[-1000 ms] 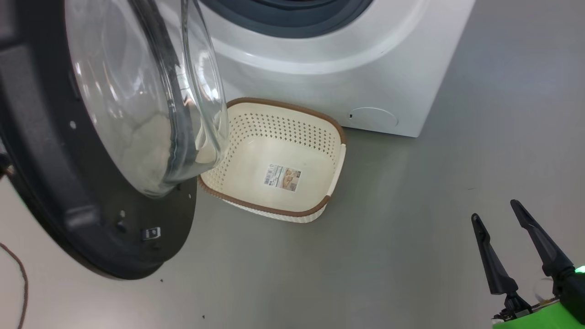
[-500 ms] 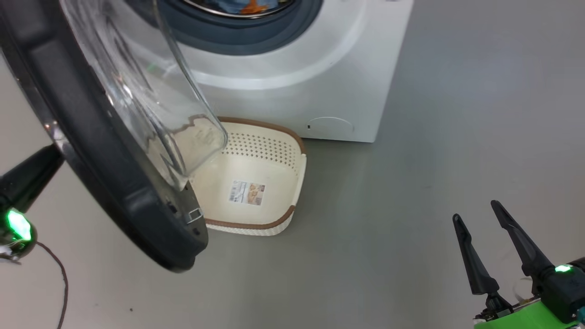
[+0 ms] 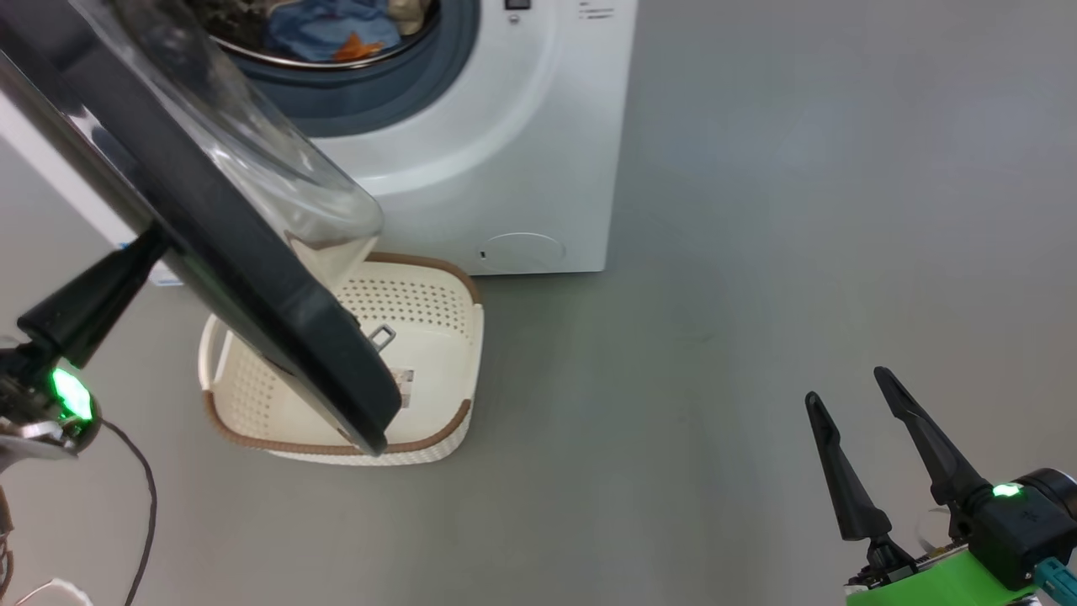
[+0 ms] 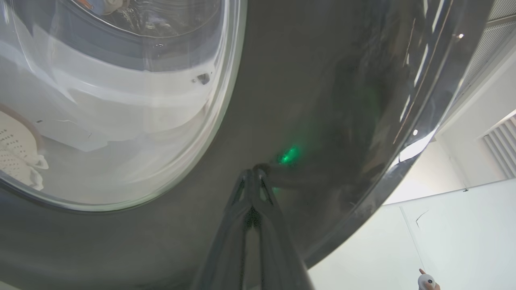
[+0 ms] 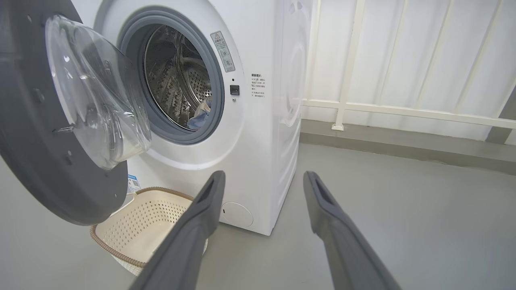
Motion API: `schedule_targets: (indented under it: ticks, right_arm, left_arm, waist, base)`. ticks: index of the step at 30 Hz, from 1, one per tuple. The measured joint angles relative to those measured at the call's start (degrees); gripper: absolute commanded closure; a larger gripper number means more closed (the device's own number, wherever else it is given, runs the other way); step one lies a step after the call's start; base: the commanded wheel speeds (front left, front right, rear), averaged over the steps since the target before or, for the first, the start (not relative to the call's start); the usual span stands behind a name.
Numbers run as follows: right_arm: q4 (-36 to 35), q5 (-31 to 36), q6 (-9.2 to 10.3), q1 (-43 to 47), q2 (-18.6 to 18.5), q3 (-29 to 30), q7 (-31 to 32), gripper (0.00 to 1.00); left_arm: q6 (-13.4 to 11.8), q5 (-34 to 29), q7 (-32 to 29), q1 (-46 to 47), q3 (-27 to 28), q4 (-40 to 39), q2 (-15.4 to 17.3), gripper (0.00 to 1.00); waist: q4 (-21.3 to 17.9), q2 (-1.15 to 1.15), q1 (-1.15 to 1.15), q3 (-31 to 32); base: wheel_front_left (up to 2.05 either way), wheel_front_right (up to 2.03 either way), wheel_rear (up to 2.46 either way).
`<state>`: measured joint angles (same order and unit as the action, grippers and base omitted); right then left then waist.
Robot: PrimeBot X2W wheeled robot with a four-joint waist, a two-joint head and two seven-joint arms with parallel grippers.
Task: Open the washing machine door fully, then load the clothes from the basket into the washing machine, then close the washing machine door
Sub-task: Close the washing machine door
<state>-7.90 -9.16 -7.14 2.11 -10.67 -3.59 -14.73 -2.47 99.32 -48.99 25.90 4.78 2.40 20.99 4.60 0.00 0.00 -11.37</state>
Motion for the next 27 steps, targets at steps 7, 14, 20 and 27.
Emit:
schedule_targets:
  ticks: [7, 14, 20, 27]
  right_arm:
    - [0.2, 0.0, 0.0, -0.6, 0.6, -0.8, 0.0, 0.0]
    - [0.3, 0.0, 0.0, -2.0, 1.2, -1.0, 0.0, 0.0]
    - [0.2, -0.1, 0.0, -3.2, 1.3, -0.9, 0.0, 0.0]
    - [0.3, -0.1, 0.0, -3.8, 1.4, -1.0, 0.0, 0.0]
  left_arm:
    - [0.0, -1.5, 1.9, 2.7, -0.7, 2.5, -1.3, 1.0]
    - [0.5, -2.9, 4.0, 6.3, -0.8, 6.0, -2.6, 1.0]
    - [2.3, -3.7, 6.2, 9.3, -0.7, 9.1, -3.4, 1.0]
    - [3.3, -4.9, 8.5, 12.2, -0.4, 11.9, -4.1, 1.0]
  waist:
    - [-3.6, 0.0, 0.0, -0.2]
    - [-6.5, 0.0, 0.0, -1.3]
    - [-8.6, 0.0, 0.01, -2.9]
    - [-10.5, 0.0, 0.01, -4.1]
  base:
    - [0.0, 0.0, 0.0]
    - [0.0, 0.0, 0.0]
    - [0.0, 0.0, 0.0]
    - [0.0, 0.0, 0.0]
